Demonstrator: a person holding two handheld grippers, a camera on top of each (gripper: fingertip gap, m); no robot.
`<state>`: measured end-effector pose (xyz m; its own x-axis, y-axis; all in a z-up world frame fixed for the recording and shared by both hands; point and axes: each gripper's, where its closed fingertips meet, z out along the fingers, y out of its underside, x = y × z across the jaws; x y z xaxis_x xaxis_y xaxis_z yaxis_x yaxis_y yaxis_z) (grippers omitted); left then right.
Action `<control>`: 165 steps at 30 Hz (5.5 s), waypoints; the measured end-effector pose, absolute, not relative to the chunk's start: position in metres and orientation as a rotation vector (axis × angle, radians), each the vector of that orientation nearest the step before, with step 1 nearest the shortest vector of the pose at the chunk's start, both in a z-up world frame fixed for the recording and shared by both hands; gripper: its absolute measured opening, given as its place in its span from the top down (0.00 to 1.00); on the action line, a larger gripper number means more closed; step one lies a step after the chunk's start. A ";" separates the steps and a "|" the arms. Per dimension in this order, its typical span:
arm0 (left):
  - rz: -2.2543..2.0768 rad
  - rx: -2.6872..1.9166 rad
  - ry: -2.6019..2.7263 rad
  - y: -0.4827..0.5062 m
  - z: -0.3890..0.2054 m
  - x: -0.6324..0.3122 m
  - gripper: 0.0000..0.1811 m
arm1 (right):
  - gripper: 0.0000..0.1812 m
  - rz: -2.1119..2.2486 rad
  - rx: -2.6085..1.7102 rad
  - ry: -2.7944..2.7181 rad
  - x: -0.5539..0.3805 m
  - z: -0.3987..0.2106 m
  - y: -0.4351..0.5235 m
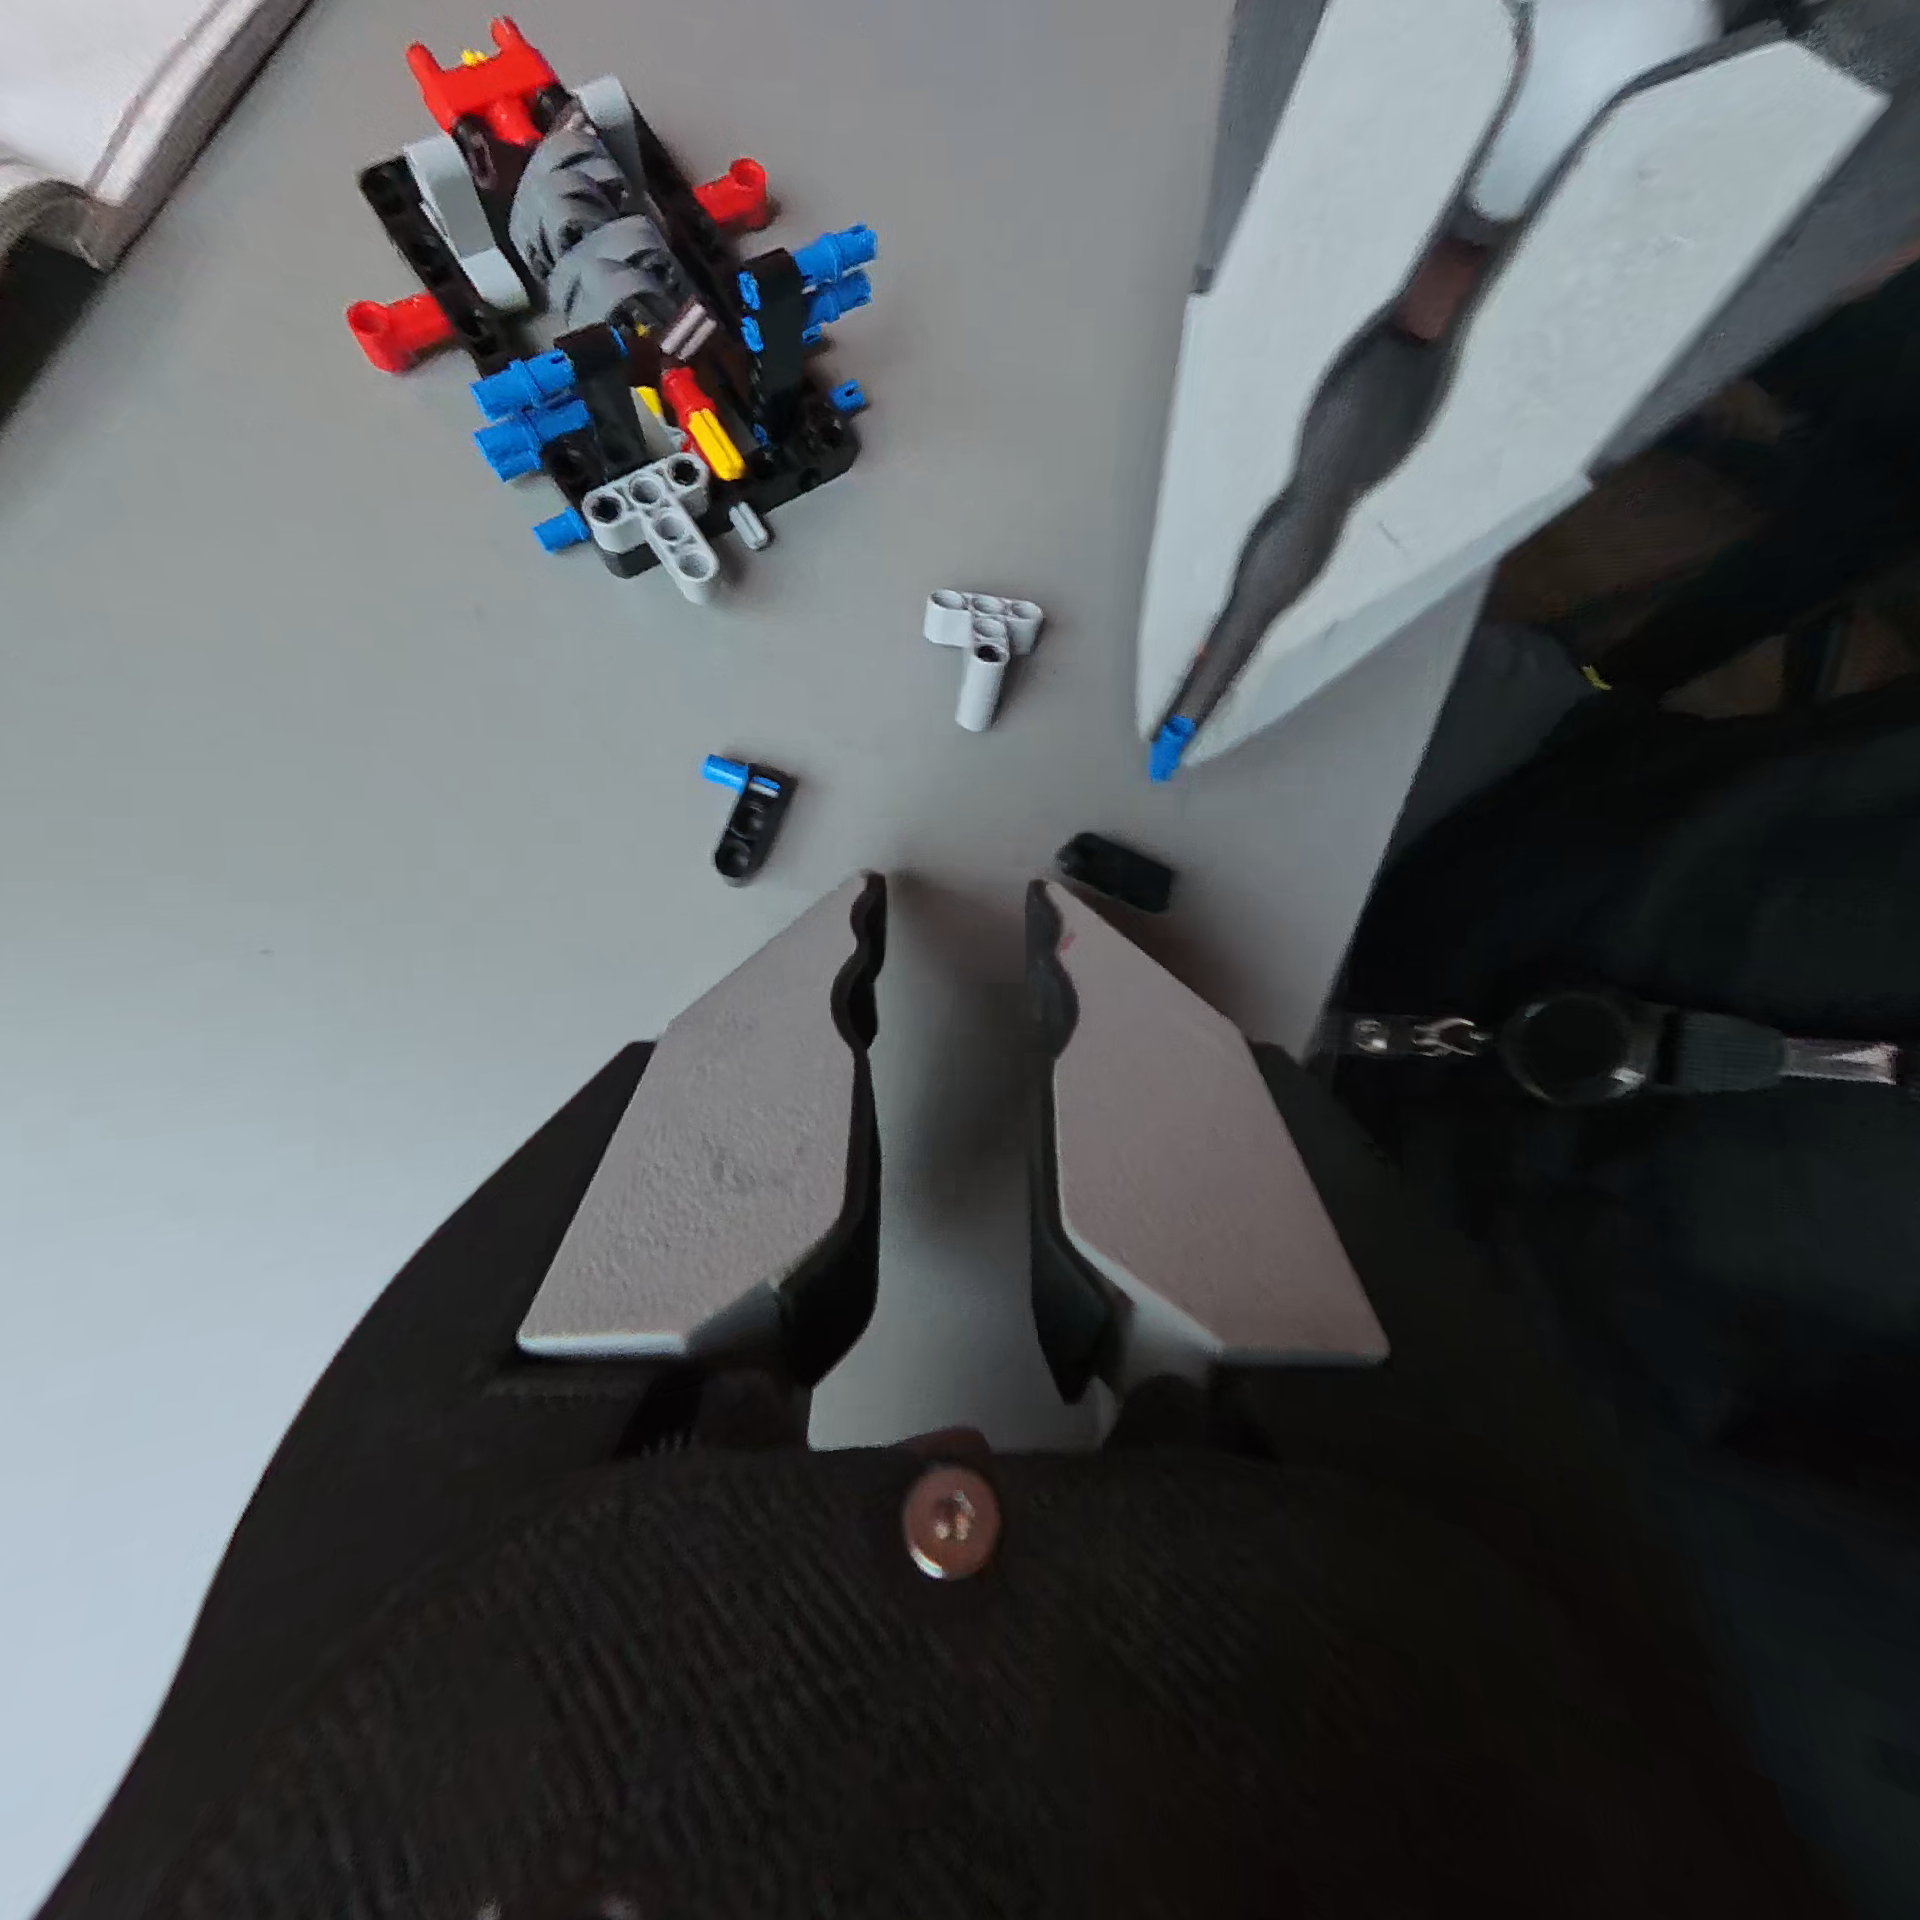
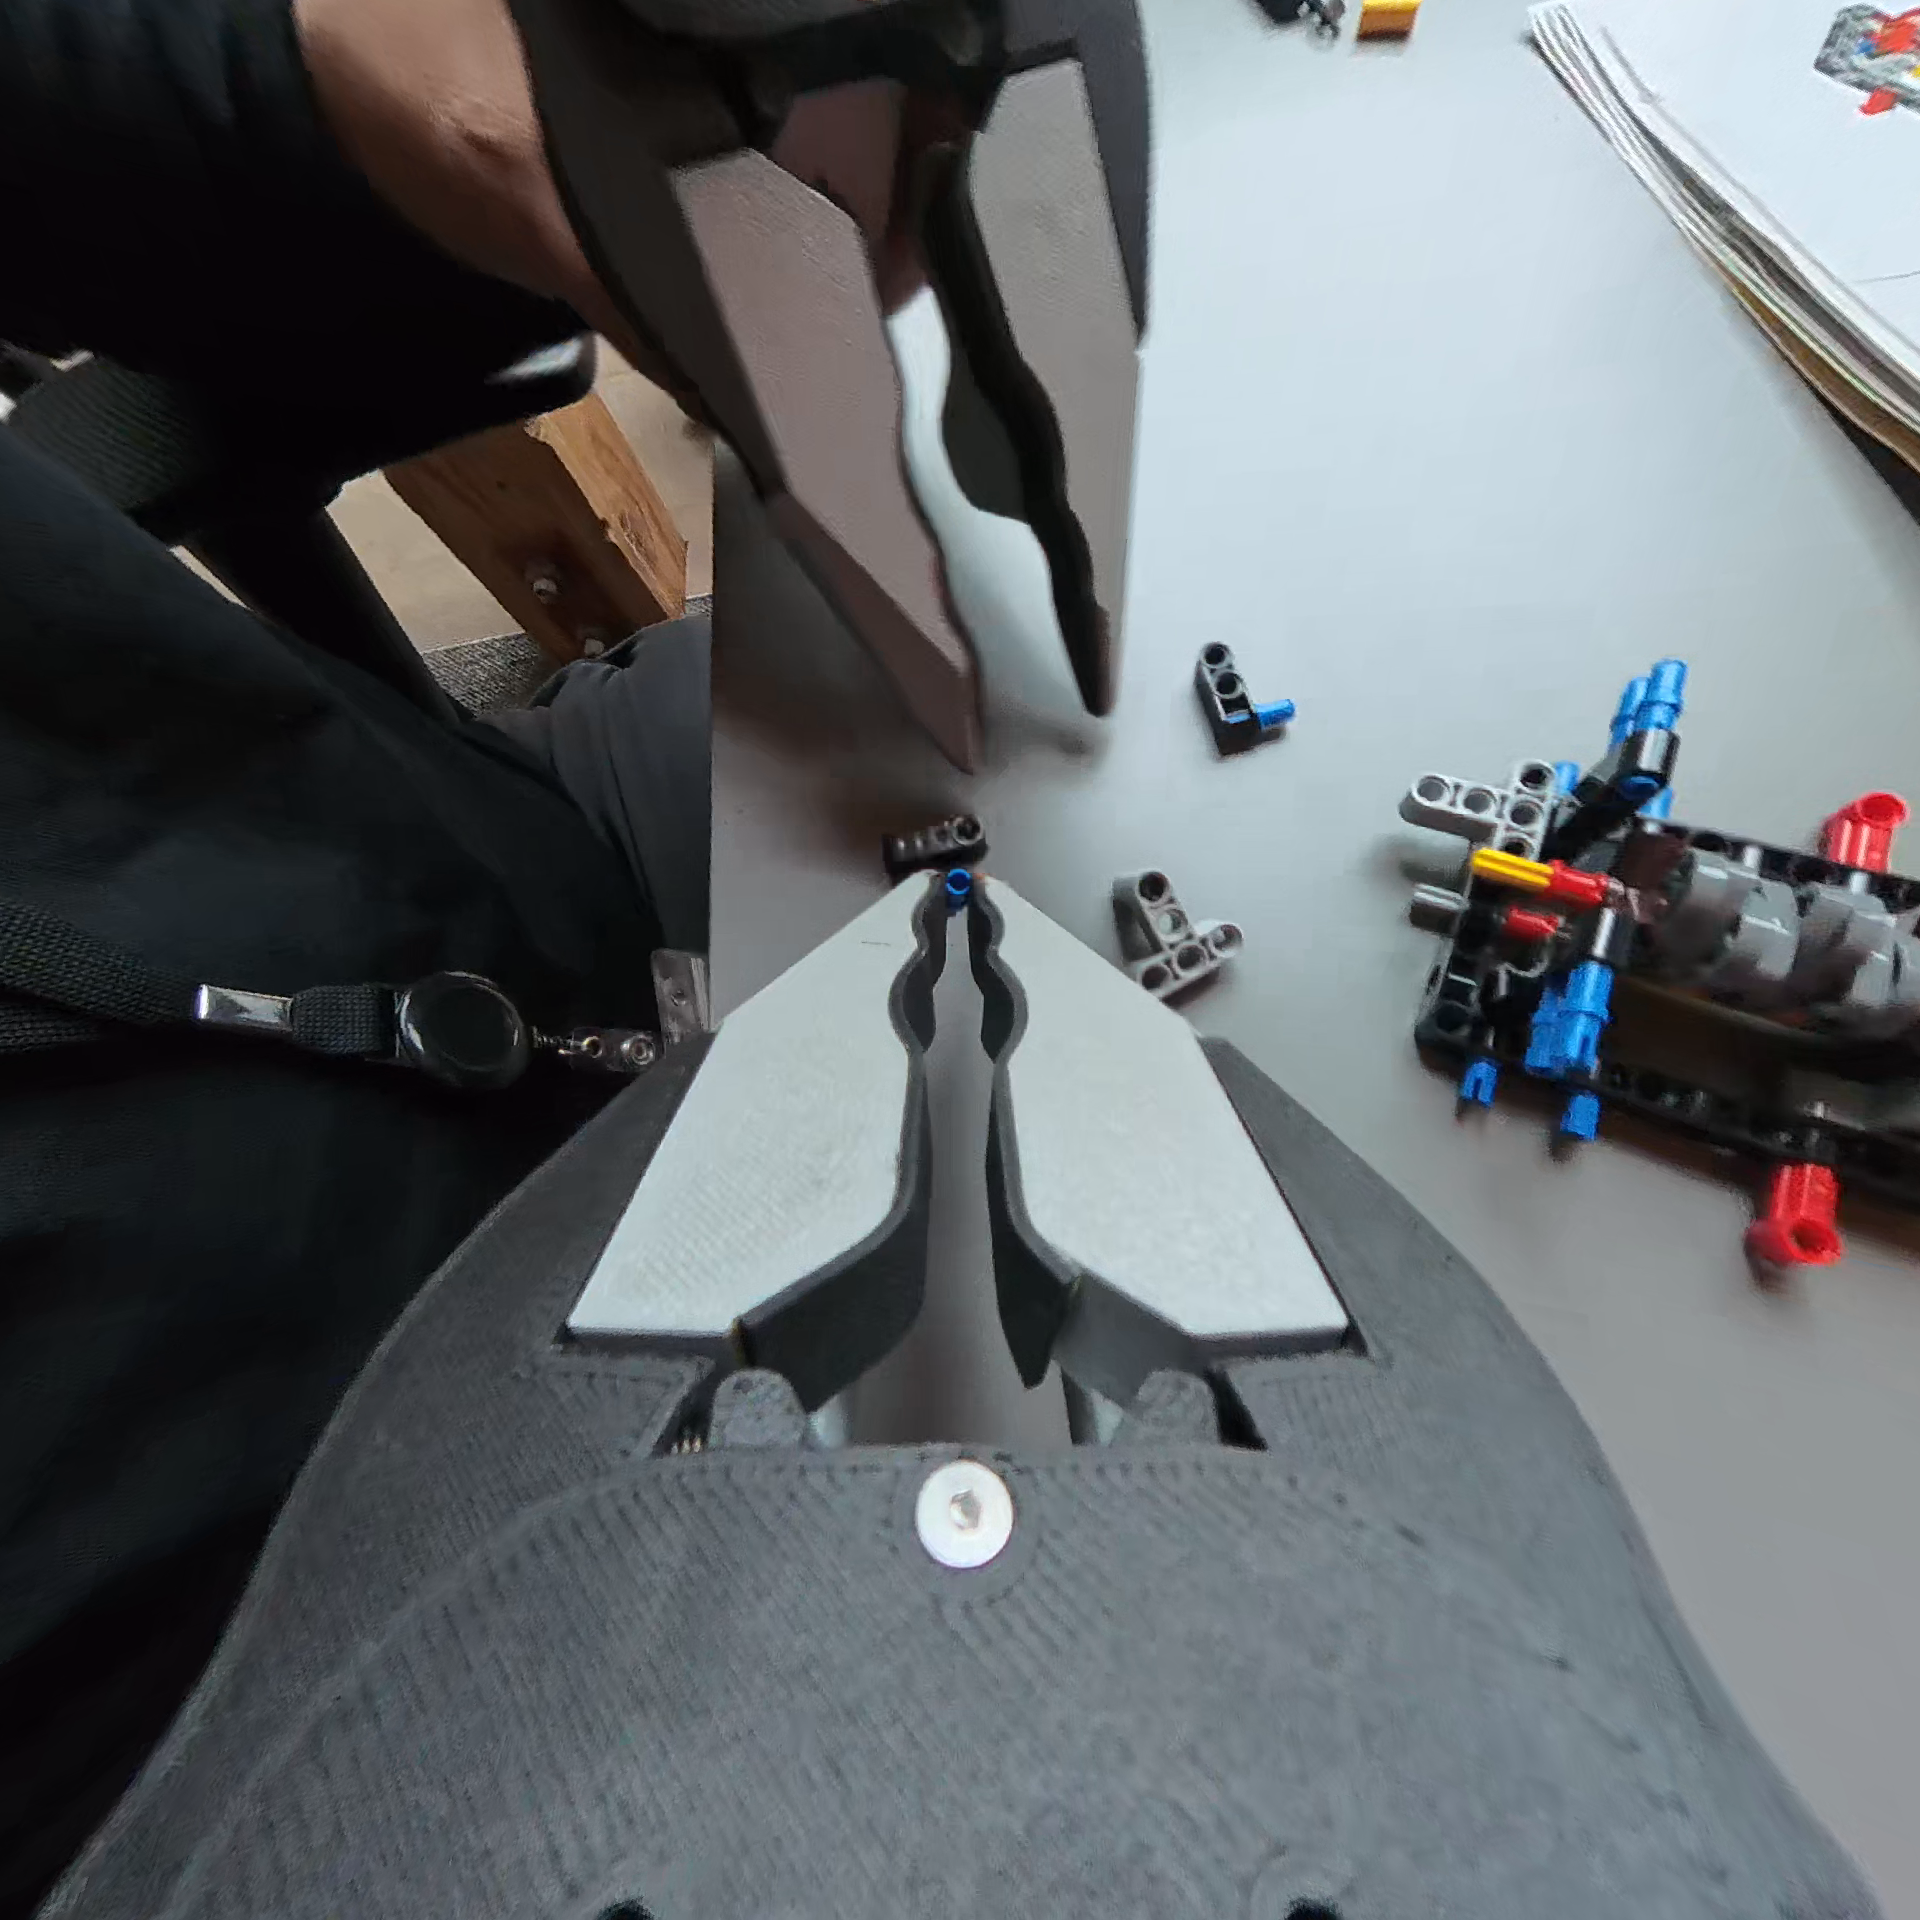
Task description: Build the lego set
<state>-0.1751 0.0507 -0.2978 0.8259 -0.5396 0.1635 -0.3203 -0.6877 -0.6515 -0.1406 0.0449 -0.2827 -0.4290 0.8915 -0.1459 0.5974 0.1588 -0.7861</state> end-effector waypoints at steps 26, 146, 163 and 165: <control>-0.599 -2.283 1.050 0.029 -0.303 -0.151 0.97 | 1.00 1.301 -1.297 -2.159 -0.143 -0.278 0.041; -0.161 -1.885 0.468 0.103 -0.243 -0.283 0.68 | 0.55 1.089 -1.535 -1.336 -0.107 -0.240 0.243; -0.237 -1.875 0.452 0.115 -0.240 -0.288 0.70 | 0.61 1.106 -1.478 -1.386 -0.107 -0.239 0.234; -0.233 -1.860 0.458 0.114 -0.238 -0.287 0.71 | 0.62 1.086 -1.467 -1.402 -0.108 -0.240 0.232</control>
<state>-0.2865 0.1139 -0.2384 0.9041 -0.4222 -0.0654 -0.1964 -0.2749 -0.9412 -0.1080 0.2320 -0.2396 0.0104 0.9988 -0.0481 0.2962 -0.0490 -0.9539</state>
